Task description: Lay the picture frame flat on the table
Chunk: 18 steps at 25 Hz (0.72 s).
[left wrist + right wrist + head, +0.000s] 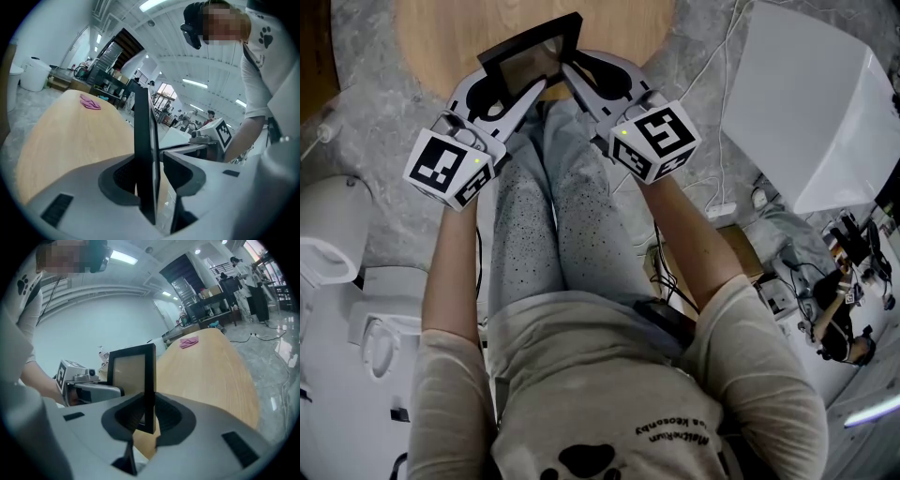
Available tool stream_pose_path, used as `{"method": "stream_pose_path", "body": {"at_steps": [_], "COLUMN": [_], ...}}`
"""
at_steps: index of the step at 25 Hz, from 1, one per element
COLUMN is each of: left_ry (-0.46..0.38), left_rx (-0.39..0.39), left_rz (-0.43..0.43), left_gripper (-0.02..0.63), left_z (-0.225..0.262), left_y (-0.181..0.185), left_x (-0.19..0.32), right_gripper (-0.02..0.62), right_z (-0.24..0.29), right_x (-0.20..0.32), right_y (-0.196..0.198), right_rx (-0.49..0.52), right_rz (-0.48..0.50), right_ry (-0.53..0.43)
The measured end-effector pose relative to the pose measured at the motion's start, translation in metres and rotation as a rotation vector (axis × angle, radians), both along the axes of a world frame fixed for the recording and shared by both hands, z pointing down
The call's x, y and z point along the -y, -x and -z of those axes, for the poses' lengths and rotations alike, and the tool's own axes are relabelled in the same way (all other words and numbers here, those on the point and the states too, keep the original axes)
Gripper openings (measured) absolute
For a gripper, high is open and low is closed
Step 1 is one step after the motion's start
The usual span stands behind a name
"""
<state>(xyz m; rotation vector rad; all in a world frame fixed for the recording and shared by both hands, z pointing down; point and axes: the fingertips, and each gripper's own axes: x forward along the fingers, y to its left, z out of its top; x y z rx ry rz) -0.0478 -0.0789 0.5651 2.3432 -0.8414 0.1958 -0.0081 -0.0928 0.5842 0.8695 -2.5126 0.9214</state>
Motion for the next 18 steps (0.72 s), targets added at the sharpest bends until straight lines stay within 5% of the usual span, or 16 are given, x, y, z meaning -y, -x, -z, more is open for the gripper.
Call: {"method": "stream_pose_path", "body": {"at_steps": [7,13,18], "left_ry": [0.000,0.032,0.049], "left_rx": [0.144,0.286,0.330], "left_rz": [0.176,0.319,0.366], "left_gripper": [0.229,0.229,0.196], "left_z": [-0.010,-0.018,-0.017], "left_y": [0.021,0.034,0.034], "left_x": [0.011,0.010,0.012], "right_gripper": [0.072,0.071,0.071], "right_z": [-0.002,-0.011,-0.014], "right_x": [0.013,0.015,0.015], "right_y": [-0.019,-0.024,-0.025], "right_rx": [-0.064,-0.123,-0.139], "right_rz": [-0.107,-0.160,-0.182], "right_ry": [-0.021,-0.004,0.014]}}
